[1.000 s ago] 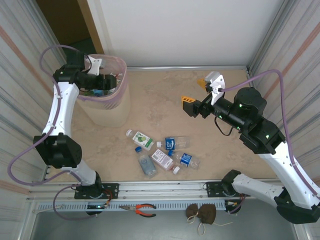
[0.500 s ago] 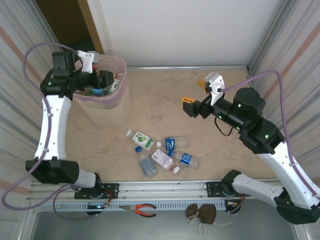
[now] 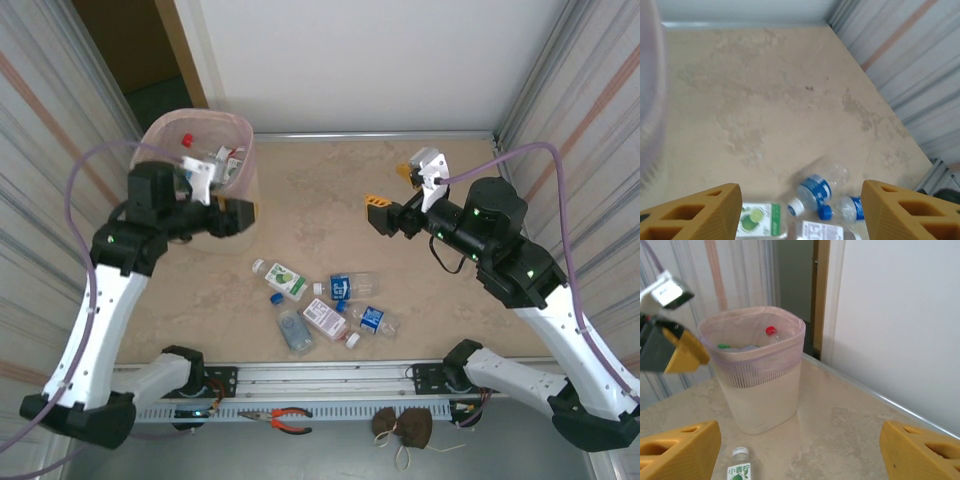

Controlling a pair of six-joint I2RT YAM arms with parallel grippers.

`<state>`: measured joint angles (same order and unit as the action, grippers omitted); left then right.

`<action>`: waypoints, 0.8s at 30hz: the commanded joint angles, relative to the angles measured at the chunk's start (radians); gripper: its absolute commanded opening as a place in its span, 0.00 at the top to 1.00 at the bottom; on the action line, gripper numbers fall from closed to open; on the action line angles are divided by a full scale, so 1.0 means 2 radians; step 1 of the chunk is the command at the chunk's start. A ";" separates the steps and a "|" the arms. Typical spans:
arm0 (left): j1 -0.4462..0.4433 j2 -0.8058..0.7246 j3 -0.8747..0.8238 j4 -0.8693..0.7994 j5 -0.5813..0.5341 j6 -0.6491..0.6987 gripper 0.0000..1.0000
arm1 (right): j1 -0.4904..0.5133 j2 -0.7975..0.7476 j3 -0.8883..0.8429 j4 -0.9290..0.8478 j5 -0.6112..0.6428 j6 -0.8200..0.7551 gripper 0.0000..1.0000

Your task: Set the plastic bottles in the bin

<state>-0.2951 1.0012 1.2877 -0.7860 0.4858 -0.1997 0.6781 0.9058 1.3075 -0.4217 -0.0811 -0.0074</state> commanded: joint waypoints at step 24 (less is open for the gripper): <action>-0.102 -0.014 -0.352 0.129 -0.096 -0.292 0.36 | -0.011 -0.036 -0.074 0.014 -0.003 0.057 0.21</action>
<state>-0.4877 0.9428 0.5930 -0.5793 0.3084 -0.7078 0.6666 0.8391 1.1675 -0.4198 -0.0975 0.0772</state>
